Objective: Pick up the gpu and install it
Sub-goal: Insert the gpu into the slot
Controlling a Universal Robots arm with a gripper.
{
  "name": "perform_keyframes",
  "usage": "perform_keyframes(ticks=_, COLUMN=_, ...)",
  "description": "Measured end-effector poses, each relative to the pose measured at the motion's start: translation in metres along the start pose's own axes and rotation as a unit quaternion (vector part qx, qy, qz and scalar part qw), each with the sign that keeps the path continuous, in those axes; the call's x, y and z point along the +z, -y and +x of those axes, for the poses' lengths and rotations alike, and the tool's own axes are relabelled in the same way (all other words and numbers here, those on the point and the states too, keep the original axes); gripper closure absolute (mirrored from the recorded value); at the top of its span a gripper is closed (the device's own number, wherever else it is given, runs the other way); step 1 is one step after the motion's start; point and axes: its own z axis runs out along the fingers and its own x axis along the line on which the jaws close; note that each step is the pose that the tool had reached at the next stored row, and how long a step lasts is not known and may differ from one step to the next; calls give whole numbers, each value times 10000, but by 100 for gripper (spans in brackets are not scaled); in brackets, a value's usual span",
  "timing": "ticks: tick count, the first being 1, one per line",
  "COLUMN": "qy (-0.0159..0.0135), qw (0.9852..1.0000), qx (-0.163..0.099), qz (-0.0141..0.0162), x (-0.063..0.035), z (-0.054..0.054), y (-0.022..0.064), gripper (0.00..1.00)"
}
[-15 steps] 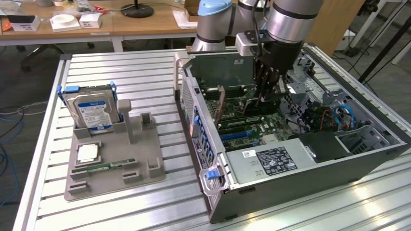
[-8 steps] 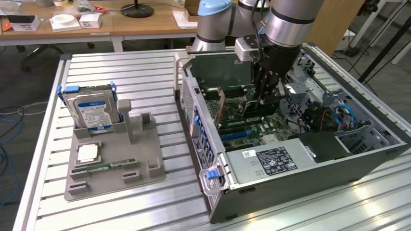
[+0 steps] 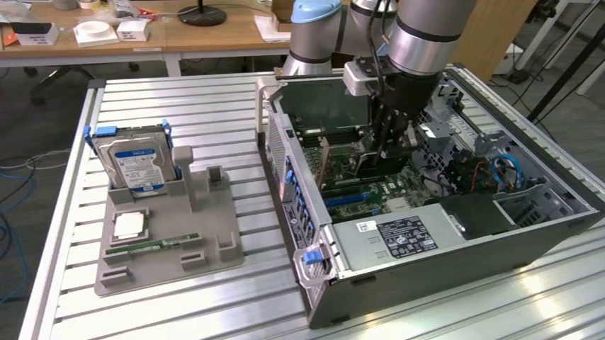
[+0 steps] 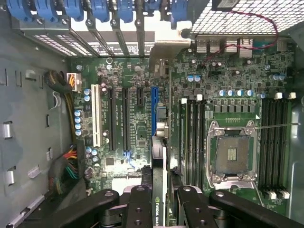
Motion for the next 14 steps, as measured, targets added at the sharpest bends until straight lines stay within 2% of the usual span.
perform_keyframes(ticks=8, qy=-1, qw=10000, qx=-1, qz=0, x=63, z=18, y=-64, gripper=75)
perform_keyframes(ticks=14, qy=-3, qw=10000, qx=0, qz=2, x=113, z=22, y=-143, gripper=75)
